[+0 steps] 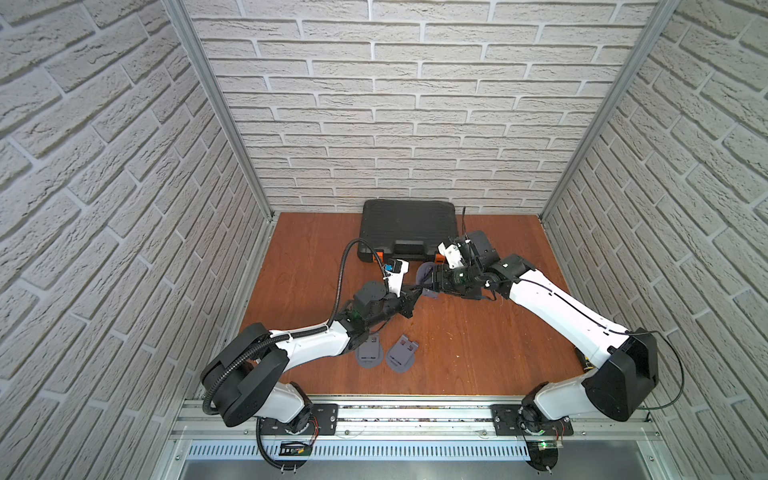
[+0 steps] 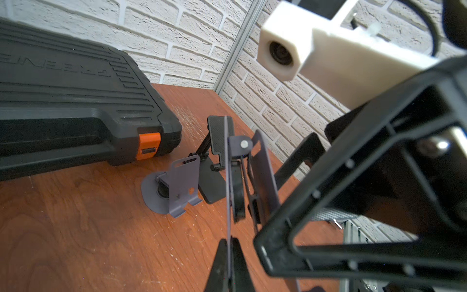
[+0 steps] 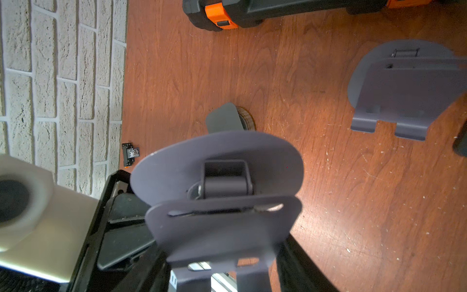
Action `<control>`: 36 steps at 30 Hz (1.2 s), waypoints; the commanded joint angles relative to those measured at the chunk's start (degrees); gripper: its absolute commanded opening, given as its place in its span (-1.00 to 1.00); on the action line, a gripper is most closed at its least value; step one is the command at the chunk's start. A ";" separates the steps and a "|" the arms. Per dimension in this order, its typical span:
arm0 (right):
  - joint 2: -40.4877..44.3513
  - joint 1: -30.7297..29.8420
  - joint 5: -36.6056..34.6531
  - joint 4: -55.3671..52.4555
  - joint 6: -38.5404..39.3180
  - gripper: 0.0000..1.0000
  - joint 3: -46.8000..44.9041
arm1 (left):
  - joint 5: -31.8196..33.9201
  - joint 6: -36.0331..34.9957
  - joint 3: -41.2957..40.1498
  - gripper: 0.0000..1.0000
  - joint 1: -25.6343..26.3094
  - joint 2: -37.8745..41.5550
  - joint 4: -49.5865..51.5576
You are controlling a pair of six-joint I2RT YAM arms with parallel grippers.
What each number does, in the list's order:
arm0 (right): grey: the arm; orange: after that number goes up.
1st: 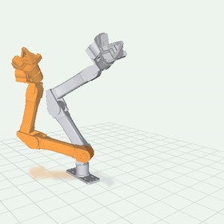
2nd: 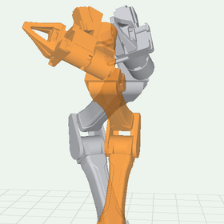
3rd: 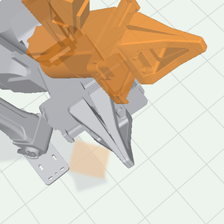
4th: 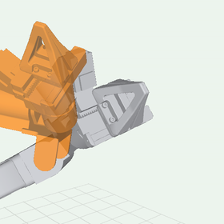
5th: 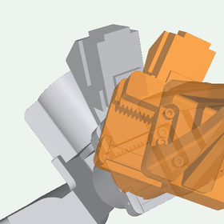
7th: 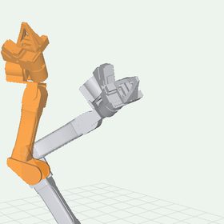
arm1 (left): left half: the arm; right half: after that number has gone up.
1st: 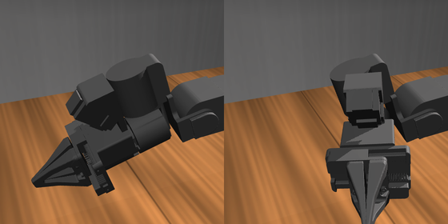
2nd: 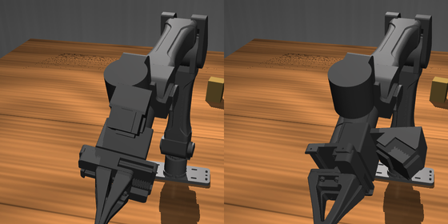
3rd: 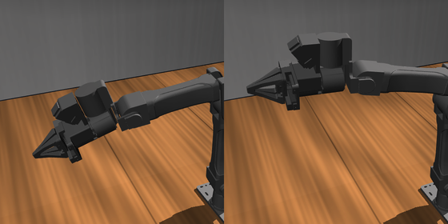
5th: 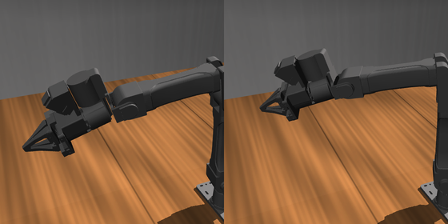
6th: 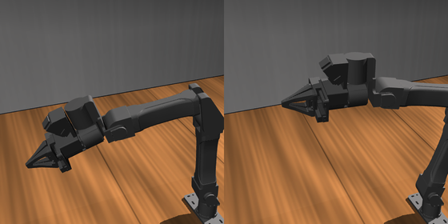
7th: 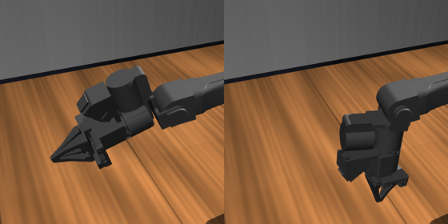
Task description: Open the phone stand
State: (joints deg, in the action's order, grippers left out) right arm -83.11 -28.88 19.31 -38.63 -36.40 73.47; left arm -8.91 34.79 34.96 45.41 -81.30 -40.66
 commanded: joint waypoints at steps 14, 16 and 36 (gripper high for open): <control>2.16 2.74 8.59 -8.06 5.55 -0.72 1.31 | 11.18 -7.69 -3.43 -0.92 -8.06 0.57 6.34; 2.25 2.95 9.14 -8.85 6.34 -0.72 1.41 | 11.22 -7.89 -3.71 -0.92 -8.78 0.71 6.47; 2.69 4.10 12.15 -14.64 11.54 -0.72 1.50 | 9.92 -9.04 -4.02 -0.92 -10.95 1.09 7.77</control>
State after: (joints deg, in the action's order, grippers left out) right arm -83.15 -25.80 28.56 -41.41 -26.96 73.63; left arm -14.46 25.08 33.28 40.75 -79.59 -40.18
